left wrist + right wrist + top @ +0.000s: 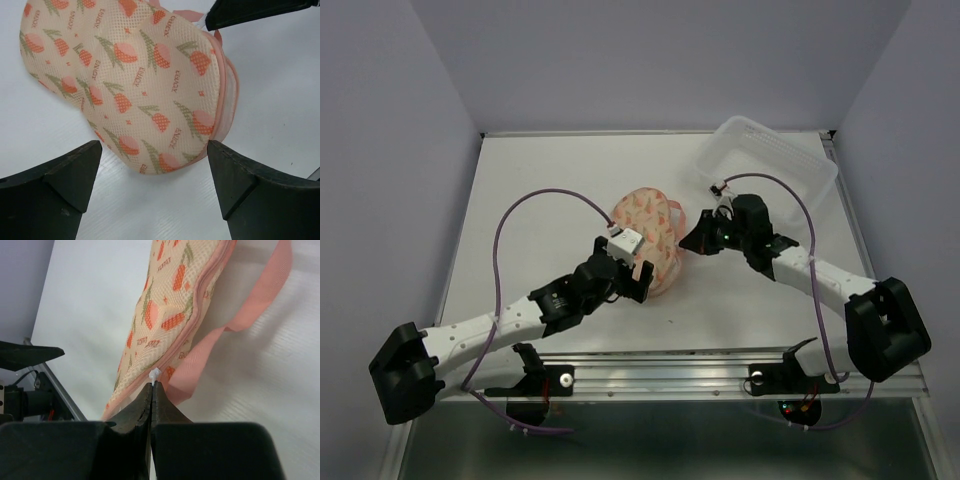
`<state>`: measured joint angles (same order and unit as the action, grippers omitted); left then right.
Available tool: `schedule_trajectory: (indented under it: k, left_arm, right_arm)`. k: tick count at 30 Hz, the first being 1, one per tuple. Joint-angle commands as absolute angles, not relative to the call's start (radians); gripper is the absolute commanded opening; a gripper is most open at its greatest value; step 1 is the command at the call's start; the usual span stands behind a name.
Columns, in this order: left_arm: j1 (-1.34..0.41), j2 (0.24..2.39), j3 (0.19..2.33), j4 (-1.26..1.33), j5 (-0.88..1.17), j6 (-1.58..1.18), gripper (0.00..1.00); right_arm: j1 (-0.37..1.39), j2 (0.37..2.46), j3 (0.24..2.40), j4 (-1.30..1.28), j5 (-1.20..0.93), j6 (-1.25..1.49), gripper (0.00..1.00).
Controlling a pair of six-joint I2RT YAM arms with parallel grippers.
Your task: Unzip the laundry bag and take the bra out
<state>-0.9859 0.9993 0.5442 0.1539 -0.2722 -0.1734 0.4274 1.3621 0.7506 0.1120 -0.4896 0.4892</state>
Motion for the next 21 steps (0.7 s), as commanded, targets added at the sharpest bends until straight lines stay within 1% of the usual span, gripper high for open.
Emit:
schedule_trajectory:
  k: [1, 11, 21]
  left_arm:
    - [-0.985, 1.006, 0.618, 0.146, -0.246, -0.141, 0.99]
    - [-1.0, 1.08, 0.676, 0.179, -0.21, -0.104, 0.99]
    - [-1.015, 1.199, 0.715, 0.189, -0.265, -0.089, 0.99]
  right_arm:
    - [0.534, 1.319, 0.776, 0.164, -0.393, 0.462, 0.01]
    - [0.638, 1.308, 0.805, 0.17, -0.314, 0.502, 0.01]
    - [0.686, 1.331, 0.85, 0.155, -0.298, 0.499, 0.01]
